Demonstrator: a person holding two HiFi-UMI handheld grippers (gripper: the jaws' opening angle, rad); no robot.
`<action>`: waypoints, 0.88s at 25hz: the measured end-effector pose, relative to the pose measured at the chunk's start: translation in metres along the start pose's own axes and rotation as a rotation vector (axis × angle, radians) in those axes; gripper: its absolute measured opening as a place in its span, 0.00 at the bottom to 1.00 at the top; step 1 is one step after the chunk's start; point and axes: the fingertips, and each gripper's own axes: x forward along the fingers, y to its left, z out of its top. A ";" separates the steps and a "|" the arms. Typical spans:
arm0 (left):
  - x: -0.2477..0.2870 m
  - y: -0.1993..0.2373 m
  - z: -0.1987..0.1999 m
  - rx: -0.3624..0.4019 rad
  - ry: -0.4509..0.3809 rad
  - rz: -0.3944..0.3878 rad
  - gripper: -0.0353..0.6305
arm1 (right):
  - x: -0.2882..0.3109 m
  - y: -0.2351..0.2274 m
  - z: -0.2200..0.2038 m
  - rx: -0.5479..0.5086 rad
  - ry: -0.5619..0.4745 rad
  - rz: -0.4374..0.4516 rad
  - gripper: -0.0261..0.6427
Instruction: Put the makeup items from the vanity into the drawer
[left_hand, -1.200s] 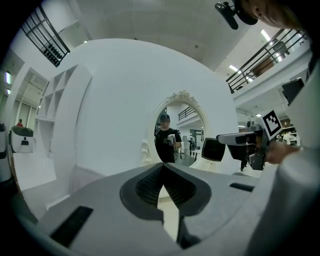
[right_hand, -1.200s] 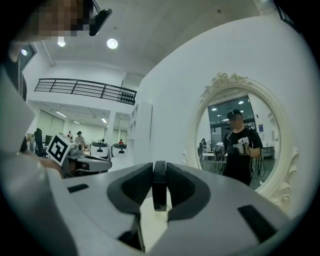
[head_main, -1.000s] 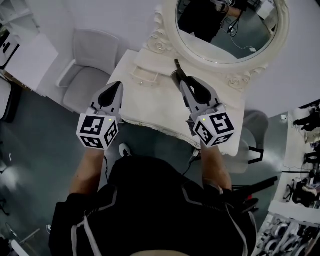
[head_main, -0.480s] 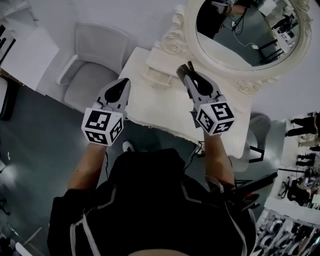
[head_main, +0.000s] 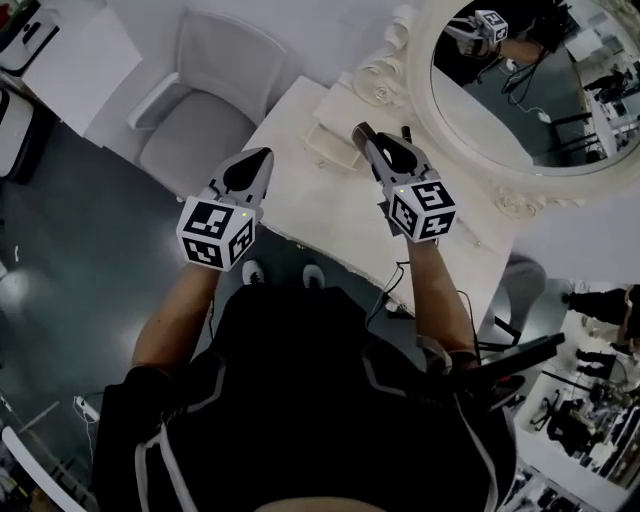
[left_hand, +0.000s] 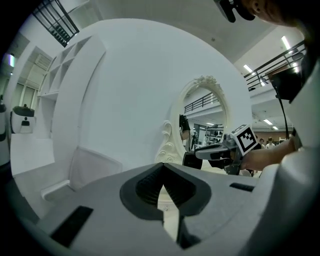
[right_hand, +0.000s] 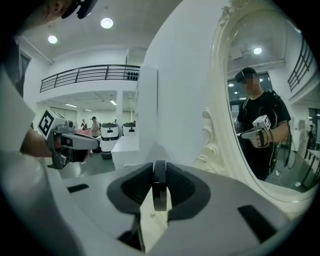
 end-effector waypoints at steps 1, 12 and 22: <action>0.001 0.000 -0.004 -0.005 0.005 0.014 0.06 | 0.007 -0.003 -0.007 0.000 0.013 0.015 0.17; 0.033 0.016 -0.056 -0.090 0.080 0.162 0.06 | 0.077 -0.018 -0.085 -0.064 0.119 0.188 0.17; 0.037 0.024 -0.083 -0.090 0.152 0.237 0.06 | 0.119 -0.014 -0.140 -0.089 0.200 0.283 0.17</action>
